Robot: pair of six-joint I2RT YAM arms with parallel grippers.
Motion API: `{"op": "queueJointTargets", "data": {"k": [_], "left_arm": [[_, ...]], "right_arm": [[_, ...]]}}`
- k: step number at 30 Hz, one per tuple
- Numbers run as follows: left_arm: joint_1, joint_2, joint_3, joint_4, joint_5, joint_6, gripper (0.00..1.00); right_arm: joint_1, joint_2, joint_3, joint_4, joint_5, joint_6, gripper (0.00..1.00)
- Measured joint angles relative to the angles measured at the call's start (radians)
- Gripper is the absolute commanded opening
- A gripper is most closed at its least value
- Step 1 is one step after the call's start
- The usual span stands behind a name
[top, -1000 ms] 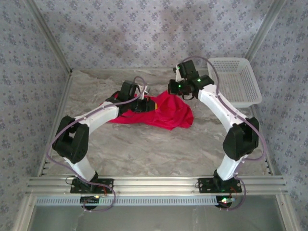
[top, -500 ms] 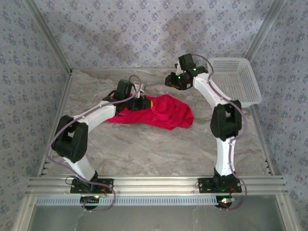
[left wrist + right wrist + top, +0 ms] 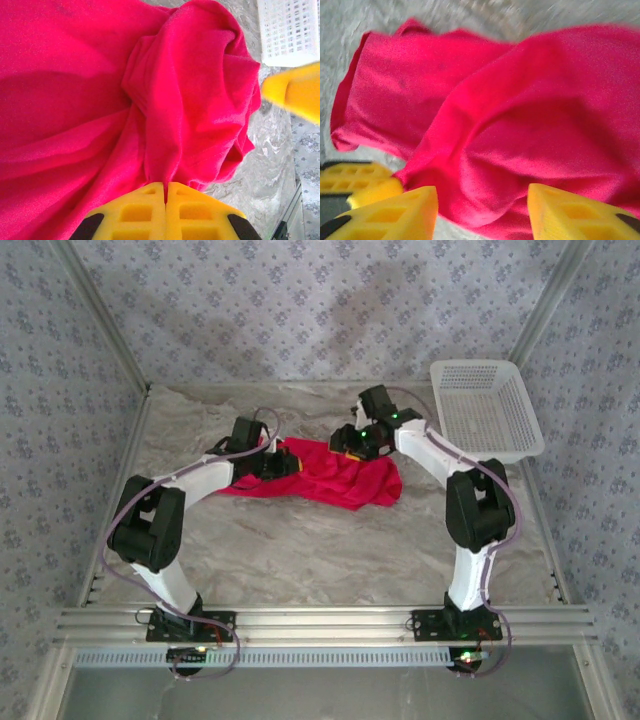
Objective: Fold the inside-out t-shirt
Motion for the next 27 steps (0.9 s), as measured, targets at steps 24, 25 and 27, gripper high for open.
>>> {"op": "queueJointTargets", "data": {"k": [24,25,27], "left_arm": [[0.241,-0.224,-0.108,-0.401,-0.495,0.050,0.35],[0.251,-0.217,-0.120,-0.417,-0.517,0.050,0.35],[0.269,-0.210,-0.146,-0.443,-0.557,0.050,0.35]], "right_arm": [[-0.137,-0.181,-0.023,0.025,0.054,0.057,0.00],[-0.143,-0.193,-0.023,0.026,0.054,0.056,0.00],[-0.146,-0.203,-0.023,0.027,0.053,0.050,0.00]]}}
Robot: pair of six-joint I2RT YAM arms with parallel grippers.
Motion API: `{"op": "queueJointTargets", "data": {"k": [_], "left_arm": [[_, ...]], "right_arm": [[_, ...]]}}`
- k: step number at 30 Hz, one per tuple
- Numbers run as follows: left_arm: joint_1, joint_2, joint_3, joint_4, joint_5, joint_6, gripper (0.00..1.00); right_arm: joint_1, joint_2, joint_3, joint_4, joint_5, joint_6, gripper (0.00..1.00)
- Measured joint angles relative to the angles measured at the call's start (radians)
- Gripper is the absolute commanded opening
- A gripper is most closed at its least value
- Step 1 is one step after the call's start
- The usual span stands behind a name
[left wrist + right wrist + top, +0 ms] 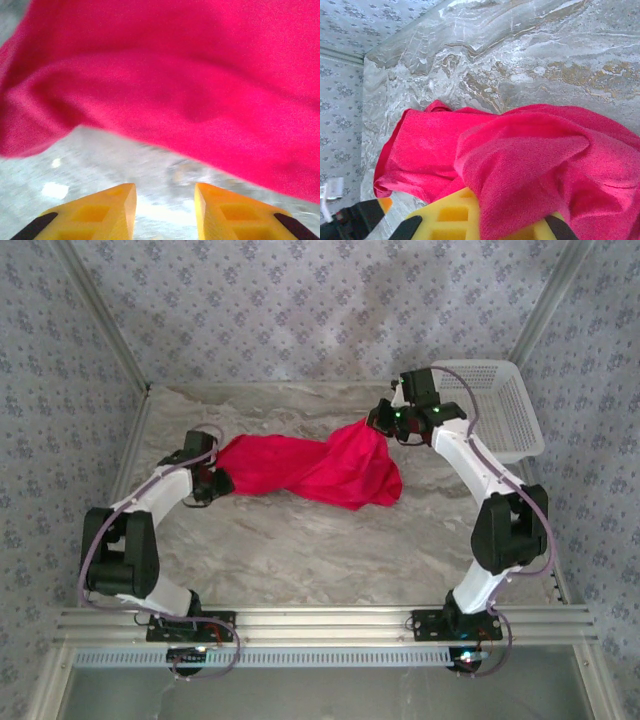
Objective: Fold the inside-out t-shirt
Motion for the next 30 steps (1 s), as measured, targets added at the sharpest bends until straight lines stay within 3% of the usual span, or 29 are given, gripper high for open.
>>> {"op": "queueJointTargets", "data": {"k": [12,20,30], "left_arm": [[0.090,-0.095,-0.059,-0.054,-0.148,0.006,0.46],[0.117,-0.151,-0.146,0.085,-0.145,0.002,0.43],[0.140,-0.069,-0.149,0.239,-0.102,-0.001,0.37]], "right_arm": [[-0.028,0.013,-0.031,-0.006,-0.016,-0.011,0.00],[-0.032,0.013,-0.031,-0.006,-0.034,-0.011,0.00],[-0.034,0.013,-0.031,-0.007,-0.043,-0.011,0.00]]}}
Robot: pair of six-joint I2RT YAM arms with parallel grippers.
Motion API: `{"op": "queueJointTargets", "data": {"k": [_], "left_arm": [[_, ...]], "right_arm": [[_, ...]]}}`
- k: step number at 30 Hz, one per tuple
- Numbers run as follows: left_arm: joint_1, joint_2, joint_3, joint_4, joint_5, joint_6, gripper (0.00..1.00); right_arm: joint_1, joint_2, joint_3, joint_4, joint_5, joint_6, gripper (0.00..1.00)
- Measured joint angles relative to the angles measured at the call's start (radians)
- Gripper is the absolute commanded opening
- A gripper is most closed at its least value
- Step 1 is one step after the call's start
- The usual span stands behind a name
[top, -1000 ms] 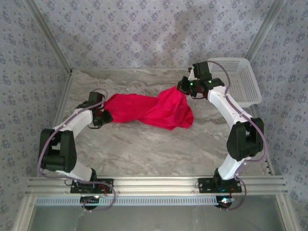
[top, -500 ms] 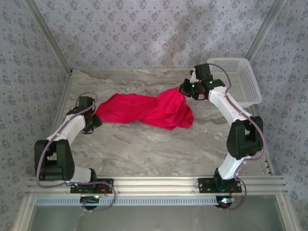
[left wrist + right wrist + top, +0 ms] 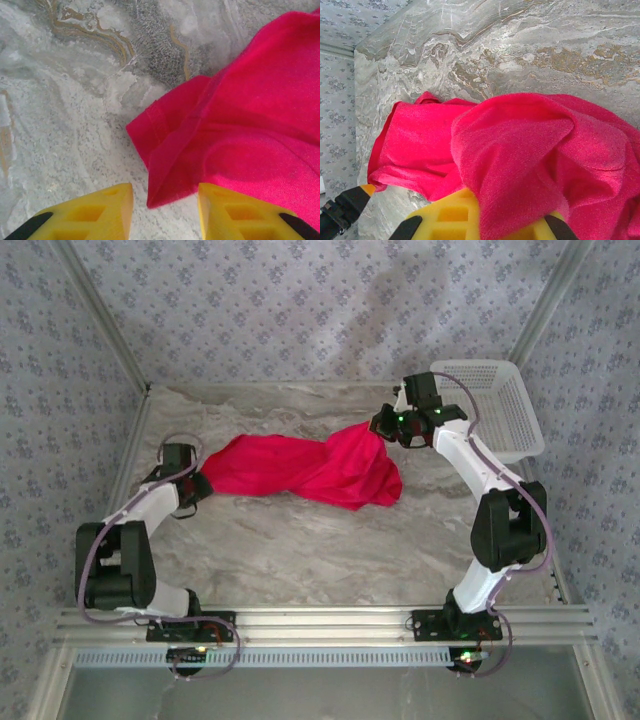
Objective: Fold the inside-out t-shirt
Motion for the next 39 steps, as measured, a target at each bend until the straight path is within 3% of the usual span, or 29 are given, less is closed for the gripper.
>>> {"op": "queueJointTargets", "data": {"k": [3,8,14,21,26,32,39], "left_arm": [[0.006,0.018,0.000,0.024,0.005,0.000,0.33],[0.015,0.024,0.002,0.051,0.015,-0.003,0.00],[0.053,0.016,0.145,-0.051,0.080,-0.022,0.00],[0.224,-0.074,0.568,-0.126,0.339,-0.114,0.00],[0.319,-0.146,0.804,-0.115,0.487,-0.214,0.00],[0.345,-0.215,0.915,-0.120,0.536,-0.259,0.00],[0.352,-0.315,0.970,-0.167,0.496,-0.222,0.00]], "right_arm": [[-0.003,0.000,0.000,0.000,-0.007,0.000,0.00],[-0.011,0.000,0.000,0.000,-0.014,0.000,0.00],[-0.066,0.000,0.025,-0.049,-0.038,0.000,0.00],[-0.264,-0.032,0.245,-0.143,-0.069,0.015,0.00],[-0.305,-0.133,0.434,-0.154,-0.111,0.056,0.00],[-0.303,-0.256,0.513,-0.158,-0.162,0.095,0.00],[-0.323,-0.393,0.574,-0.190,-0.177,0.122,0.00]]}}
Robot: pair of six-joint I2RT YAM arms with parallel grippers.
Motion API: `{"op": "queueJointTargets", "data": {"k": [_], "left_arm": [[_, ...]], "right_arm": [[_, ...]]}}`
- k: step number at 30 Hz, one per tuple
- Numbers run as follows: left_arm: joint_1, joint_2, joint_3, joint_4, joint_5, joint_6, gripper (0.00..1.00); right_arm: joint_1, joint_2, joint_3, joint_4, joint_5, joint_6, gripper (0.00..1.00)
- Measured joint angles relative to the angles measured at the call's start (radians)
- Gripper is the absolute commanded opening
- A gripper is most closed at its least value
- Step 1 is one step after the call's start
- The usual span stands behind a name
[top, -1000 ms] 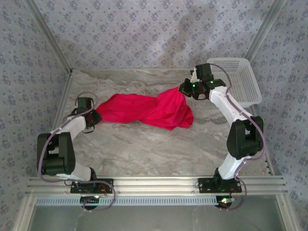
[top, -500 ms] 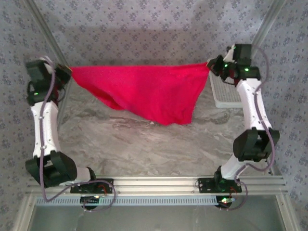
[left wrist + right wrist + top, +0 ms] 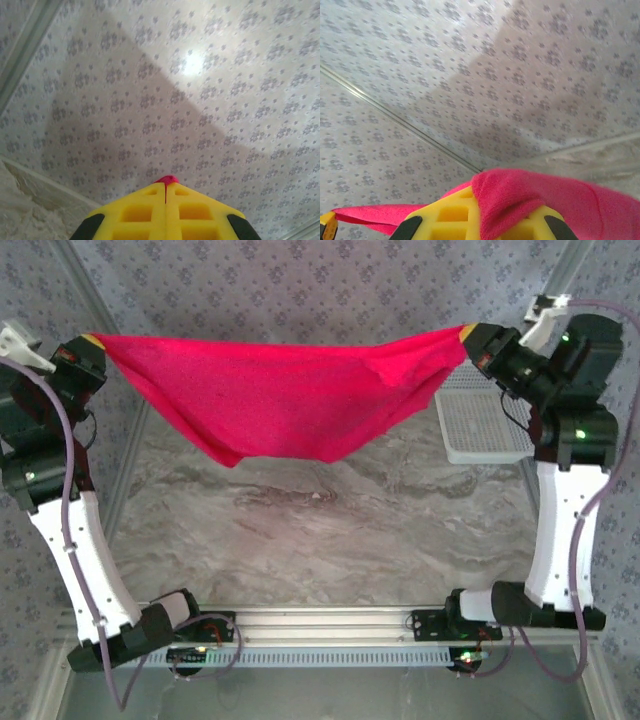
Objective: Fold the inside-out t-shirt
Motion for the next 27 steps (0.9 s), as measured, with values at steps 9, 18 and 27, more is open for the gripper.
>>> {"op": "queueJointTargets", "data": {"k": [9,18,27], "left_arm": [[-0.026,0.036,-0.024,0.052,0.032,0.030,0.00],[-0.211,0.676,0.019,-0.002,-0.052,0.133,0.06],[-0.310,1.181,0.514,-0.369,-0.262,0.233,0.34]], "right_arm": [[-0.007,-0.046,-0.109,0.064,0.012,0.003,0.00],[0.037,0.405,-0.258,0.135,0.129,-0.016,0.00],[0.063,0.790,-0.047,0.011,0.180,-0.076,0.55]]}}
